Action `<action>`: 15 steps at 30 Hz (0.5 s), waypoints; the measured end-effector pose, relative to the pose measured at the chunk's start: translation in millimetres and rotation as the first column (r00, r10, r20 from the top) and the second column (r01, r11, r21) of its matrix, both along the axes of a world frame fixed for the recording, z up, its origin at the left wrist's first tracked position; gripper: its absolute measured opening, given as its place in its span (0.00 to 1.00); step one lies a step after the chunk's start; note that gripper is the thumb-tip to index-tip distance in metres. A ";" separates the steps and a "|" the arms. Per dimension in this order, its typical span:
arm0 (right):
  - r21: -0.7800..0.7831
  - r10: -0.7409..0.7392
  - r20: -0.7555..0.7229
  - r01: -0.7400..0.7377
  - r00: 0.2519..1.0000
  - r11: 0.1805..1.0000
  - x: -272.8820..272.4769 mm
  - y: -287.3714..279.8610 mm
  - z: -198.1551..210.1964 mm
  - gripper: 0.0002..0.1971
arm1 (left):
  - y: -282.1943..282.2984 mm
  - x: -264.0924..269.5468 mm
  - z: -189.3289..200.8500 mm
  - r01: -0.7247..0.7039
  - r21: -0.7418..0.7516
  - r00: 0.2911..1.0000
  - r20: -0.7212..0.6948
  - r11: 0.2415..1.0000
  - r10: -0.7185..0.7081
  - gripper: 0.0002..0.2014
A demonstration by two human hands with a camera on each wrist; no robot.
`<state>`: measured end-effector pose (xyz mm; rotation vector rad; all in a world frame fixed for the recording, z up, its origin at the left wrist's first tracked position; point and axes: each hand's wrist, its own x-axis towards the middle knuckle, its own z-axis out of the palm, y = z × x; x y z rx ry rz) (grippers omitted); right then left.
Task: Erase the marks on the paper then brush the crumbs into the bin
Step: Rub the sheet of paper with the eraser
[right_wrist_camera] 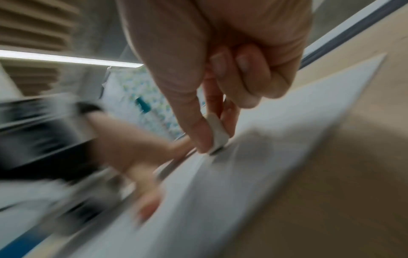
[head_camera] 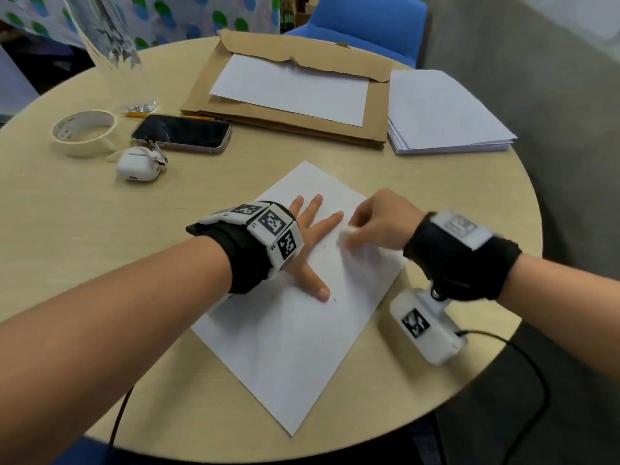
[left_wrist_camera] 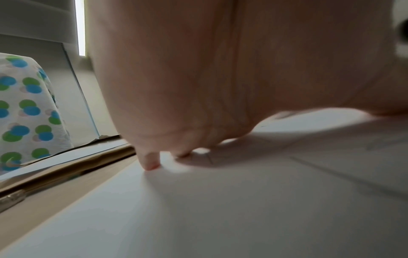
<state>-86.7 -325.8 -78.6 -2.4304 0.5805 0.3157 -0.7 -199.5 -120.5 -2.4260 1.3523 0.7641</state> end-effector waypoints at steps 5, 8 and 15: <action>0.070 0.238 -0.196 -0.228 0.951 0.971 -30.5 17.2 -0.9 0.13 | -0.6 -0.1 0.4 0.003 0.000 1.000 -0.012 1.000 -0.003 0.65; 0.046 0.139 -0.178 -0.133 0.974 0.990 -8.5 4.2 5.2 0.10 | -1.2 0.5 1.8 0.014 0.006 1.000 -0.009 1.000 -0.014 0.65; -0.040 0.154 -0.038 -0.155 0.987 0.987 -26.5 11.4 -0.2 0.14 | -1.6 0.4 2.8 0.022 0.017 1.000 -0.017 1.000 -0.022 0.66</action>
